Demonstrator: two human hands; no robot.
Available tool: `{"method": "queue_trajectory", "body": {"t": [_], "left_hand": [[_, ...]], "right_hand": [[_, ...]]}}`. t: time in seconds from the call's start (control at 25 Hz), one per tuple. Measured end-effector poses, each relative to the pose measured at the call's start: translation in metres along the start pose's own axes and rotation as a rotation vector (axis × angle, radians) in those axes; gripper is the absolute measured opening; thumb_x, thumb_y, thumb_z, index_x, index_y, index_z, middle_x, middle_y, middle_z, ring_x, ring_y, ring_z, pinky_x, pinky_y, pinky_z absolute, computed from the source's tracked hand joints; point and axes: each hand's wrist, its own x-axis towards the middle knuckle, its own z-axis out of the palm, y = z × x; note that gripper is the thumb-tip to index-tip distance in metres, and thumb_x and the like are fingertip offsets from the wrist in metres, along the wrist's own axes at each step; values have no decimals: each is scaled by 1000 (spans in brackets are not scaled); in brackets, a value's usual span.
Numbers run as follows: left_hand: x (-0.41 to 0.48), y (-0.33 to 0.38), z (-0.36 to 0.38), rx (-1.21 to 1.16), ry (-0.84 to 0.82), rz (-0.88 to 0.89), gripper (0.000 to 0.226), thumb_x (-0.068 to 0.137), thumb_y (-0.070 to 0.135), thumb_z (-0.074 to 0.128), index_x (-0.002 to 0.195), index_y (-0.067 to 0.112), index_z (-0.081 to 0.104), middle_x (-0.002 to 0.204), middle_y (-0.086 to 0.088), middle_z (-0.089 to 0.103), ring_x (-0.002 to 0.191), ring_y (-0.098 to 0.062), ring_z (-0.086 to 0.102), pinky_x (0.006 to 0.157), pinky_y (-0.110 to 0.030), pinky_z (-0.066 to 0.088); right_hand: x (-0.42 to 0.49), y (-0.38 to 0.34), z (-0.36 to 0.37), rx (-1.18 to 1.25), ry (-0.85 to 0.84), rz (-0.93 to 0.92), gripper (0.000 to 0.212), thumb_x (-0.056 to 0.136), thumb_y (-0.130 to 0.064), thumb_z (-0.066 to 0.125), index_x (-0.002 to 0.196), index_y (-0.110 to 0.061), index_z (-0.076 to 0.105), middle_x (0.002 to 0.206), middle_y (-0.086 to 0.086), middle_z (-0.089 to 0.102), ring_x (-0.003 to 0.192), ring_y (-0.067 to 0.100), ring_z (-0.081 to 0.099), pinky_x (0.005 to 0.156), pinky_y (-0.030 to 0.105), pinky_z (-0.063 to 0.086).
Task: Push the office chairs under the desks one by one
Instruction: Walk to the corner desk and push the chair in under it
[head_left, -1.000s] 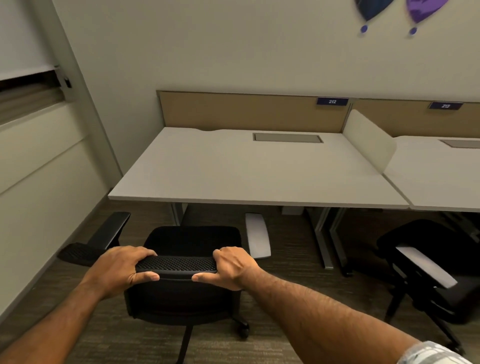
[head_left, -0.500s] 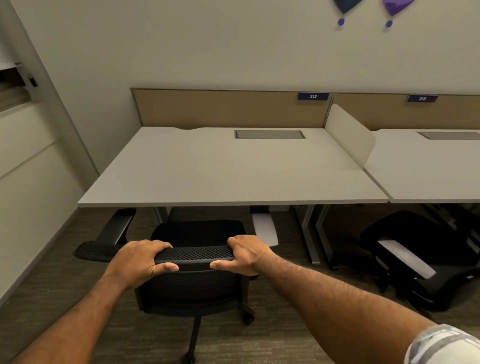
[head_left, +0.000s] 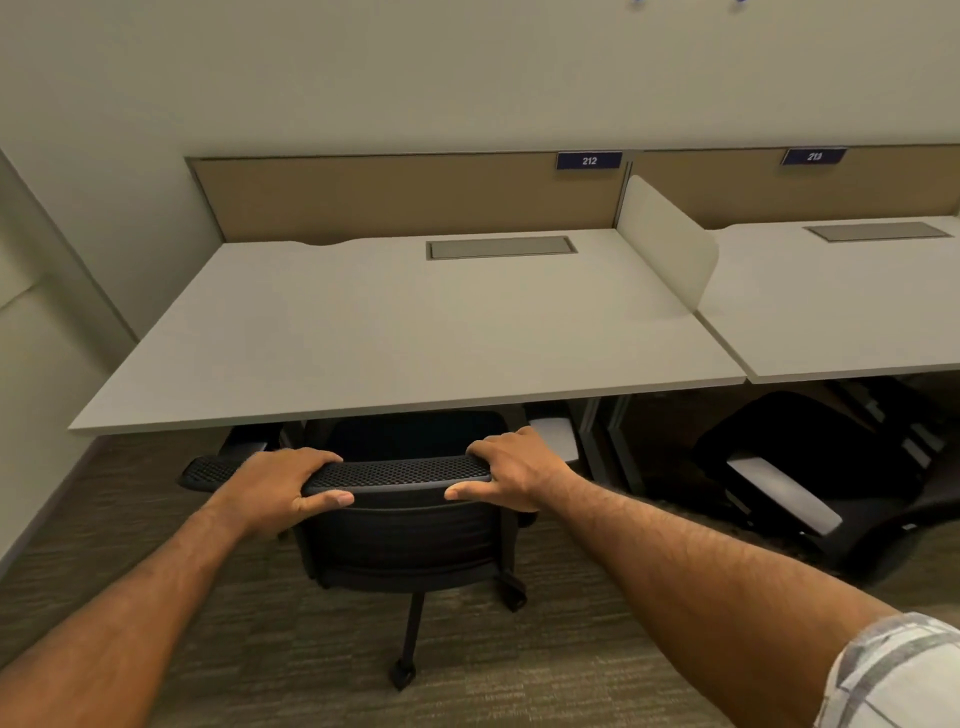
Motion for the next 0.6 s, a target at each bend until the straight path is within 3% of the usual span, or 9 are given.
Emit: {"method": "queue_trajectory", "body": {"t": [0.12,0.32,0.48,0.6], "left_hand": [[17,-17,-3,43,35,-30,111,65,102,8,140,33,52,125,12,65,109,-7,57,93,-36,43],[62,-7,-1,57,43,-43,105,65,102,9,137,40,54,126,15,64,114,-11,57,93,-44,43],[100,-4,-3,96,49,-51,108,61,105,8,135,42,56,125,11,66,114,-18,59,92,-45,42],[121,-4,-5,68,48,-47,116,56,107,3,135,42,56,126,9,66,115,-20,58,94,-47,41]], "right_hand": [[9,29,-9,-31,-77,-7,94,82,-92,23,138,-23,55,115,-2,66,105,19,58,104,49,36],[27,69,-23,-55,-112,32,101,79,-93,16,148,-26,47,133,2,63,122,24,56,108,48,33],[31,83,-31,-55,-66,107,82,91,-81,25,151,-27,42,142,4,56,130,25,49,114,46,28],[41,84,-31,-47,-67,180,71,99,-68,30,155,-25,35,154,7,45,142,25,36,122,48,17]]}}
